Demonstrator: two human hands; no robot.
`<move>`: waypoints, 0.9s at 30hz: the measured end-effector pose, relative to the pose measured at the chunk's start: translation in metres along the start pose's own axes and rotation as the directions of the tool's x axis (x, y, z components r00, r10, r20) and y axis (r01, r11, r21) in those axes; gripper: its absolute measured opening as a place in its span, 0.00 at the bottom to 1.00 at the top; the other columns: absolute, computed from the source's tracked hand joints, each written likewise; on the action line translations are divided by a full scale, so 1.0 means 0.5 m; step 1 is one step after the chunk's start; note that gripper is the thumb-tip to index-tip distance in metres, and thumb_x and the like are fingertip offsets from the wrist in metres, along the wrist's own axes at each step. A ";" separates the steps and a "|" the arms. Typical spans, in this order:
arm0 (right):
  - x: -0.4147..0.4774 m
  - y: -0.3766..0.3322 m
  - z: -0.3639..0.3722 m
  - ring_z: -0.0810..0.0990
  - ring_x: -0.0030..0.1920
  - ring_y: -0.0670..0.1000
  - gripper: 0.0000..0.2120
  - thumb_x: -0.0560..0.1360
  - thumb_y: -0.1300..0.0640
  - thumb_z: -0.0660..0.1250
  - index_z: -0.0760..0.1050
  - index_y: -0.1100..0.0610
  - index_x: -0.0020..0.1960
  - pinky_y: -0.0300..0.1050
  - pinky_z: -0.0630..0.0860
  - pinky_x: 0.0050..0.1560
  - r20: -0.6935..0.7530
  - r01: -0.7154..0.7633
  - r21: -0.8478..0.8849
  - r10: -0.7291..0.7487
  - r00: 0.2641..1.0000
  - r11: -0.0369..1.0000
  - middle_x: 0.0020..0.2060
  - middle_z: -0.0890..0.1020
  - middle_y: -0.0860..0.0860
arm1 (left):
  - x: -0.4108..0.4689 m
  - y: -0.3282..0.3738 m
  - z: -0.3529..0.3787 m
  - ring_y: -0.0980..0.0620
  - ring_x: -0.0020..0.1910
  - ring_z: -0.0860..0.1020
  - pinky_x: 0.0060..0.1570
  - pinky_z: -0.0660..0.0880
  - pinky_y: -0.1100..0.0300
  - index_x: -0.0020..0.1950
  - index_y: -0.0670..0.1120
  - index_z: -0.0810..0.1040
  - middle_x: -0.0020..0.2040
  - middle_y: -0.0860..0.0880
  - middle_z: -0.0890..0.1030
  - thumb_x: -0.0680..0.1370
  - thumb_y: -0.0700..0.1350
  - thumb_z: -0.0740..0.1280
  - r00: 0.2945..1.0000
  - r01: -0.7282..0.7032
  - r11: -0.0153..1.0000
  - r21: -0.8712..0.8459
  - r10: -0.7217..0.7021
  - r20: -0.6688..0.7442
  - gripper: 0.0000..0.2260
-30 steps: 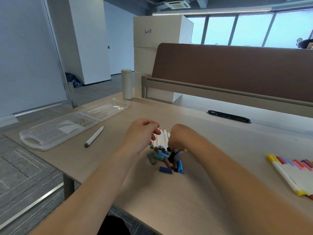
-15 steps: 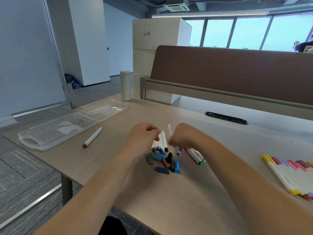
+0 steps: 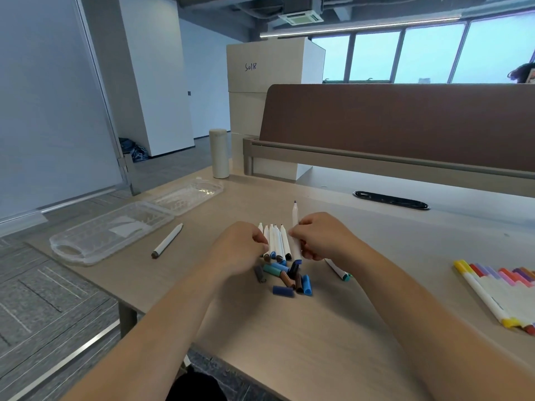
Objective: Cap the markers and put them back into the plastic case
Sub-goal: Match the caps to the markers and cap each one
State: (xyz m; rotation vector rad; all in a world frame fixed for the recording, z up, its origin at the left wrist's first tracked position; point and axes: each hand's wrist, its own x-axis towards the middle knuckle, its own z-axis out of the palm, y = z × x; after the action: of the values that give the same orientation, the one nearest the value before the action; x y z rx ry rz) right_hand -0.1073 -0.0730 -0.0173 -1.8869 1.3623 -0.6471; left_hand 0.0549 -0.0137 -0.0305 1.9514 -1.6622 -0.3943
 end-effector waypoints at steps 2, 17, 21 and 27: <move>0.003 0.004 0.005 0.75 0.28 0.50 0.12 0.77 0.56 0.65 0.80 0.66 0.49 0.44 0.75 0.34 -0.018 -0.001 0.010 0.001 1.000 1.000 0.31 0.79 0.56 | 0.001 0.000 0.001 0.58 0.43 0.76 0.45 0.73 0.61 0.51 0.49 0.84 0.46 0.53 0.81 0.78 0.45 0.67 1.000 0.000 1.000 0.023 0.000 -0.003 0.06; 0.005 0.001 0.019 0.72 0.31 0.52 0.12 0.78 0.55 0.64 0.76 0.62 0.40 0.41 0.69 0.35 -0.007 0.046 -0.033 -0.046 0.999 0.998 0.34 0.75 0.57 | -0.028 0.002 -0.027 0.56 0.37 0.73 0.36 0.68 0.61 0.47 0.50 0.83 0.41 0.51 0.78 0.72 0.52 0.75 0.945 -0.216 0.973 0.080 0.188 0.268 0.08; 0.004 0.002 0.016 0.74 0.30 0.51 0.14 0.77 0.54 0.65 0.79 0.67 0.47 0.43 0.71 0.35 -0.013 0.026 0.004 -0.026 1.000 1.000 0.33 0.76 0.57 | -0.040 0.016 -0.019 0.56 0.39 0.72 0.36 0.66 0.62 0.49 0.49 0.84 0.39 0.56 0.75 0.73 0.52 0.74 0.906 -0.283 0.947 0.150 0.214 0.364 0.09; -0.004 0.009 0.009 0.71 0.25 0.49 0.12 0.75 0.55 0.65 0.75 0.64 0.41 0.40 0.67 0.29 -0.030 0.030 0.038 -0.029 0.999 0.999 0.30 0.73 0.55 | -0.045 0.017 0.001 0.58 0.38 0.72 0.36 0.66 0.64 0.50 0.47 0.83 0.38 0.57 0.73 0.73 0.48 0.74 0.900 -0.310 0.931 0.190 0.224 0.375 0.08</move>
State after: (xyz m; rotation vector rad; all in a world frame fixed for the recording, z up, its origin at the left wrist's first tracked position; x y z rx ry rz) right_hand -0.1074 -0.0709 -0.0235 -1.8767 1.3334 -0.7136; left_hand 0.0431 0.0075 -0.0289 1.8582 -2.2747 -0.4645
